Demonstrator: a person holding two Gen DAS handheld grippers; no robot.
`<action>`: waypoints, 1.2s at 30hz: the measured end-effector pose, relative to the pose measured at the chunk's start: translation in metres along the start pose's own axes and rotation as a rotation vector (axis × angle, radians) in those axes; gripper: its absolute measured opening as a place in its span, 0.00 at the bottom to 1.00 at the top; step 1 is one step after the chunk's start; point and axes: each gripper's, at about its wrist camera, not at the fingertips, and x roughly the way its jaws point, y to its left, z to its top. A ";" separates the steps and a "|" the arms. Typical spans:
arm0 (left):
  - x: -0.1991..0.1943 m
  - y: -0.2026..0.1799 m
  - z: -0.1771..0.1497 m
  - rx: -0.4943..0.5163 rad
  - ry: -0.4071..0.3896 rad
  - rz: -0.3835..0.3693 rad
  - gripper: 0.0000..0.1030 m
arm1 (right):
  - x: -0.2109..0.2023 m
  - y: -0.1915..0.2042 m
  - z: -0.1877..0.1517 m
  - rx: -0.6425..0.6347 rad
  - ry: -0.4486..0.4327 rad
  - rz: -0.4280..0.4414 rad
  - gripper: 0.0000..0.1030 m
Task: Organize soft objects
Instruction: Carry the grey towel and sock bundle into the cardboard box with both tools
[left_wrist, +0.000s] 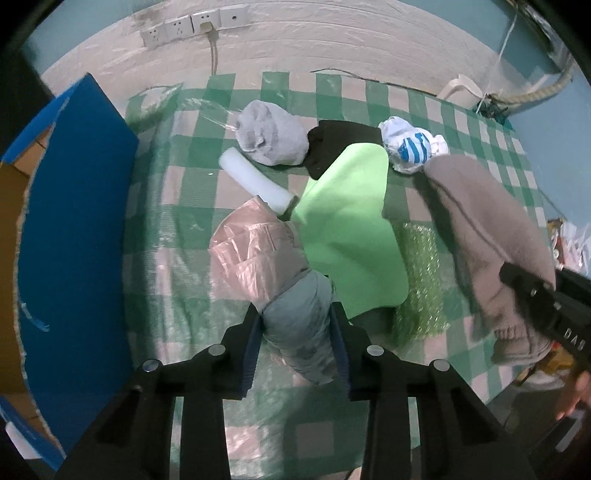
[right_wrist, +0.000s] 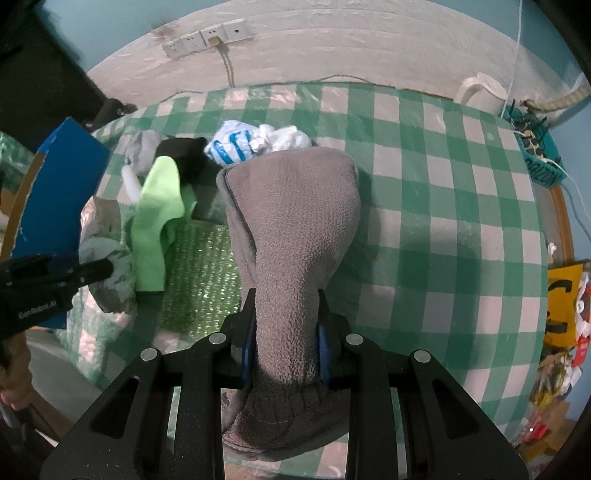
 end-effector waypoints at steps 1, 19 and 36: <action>-0.003 0.002 -0.002 0.011 -0.001 0.009 0.33 | -0.002 0.002 -0.001 -0.007 -0.003 0.002 0.24; -0.063 0.003 -0.029 0.146 -0.125 0.133 0.32 | -0.028 0.020 -0.002 -0.066 -0.066 0.000 0.24; -0.104 0.022 -0.033 0.128 -0.217 0.154 0.32 | -0.059 0.068 0.014 -0.148 -0.147 0.042 0.24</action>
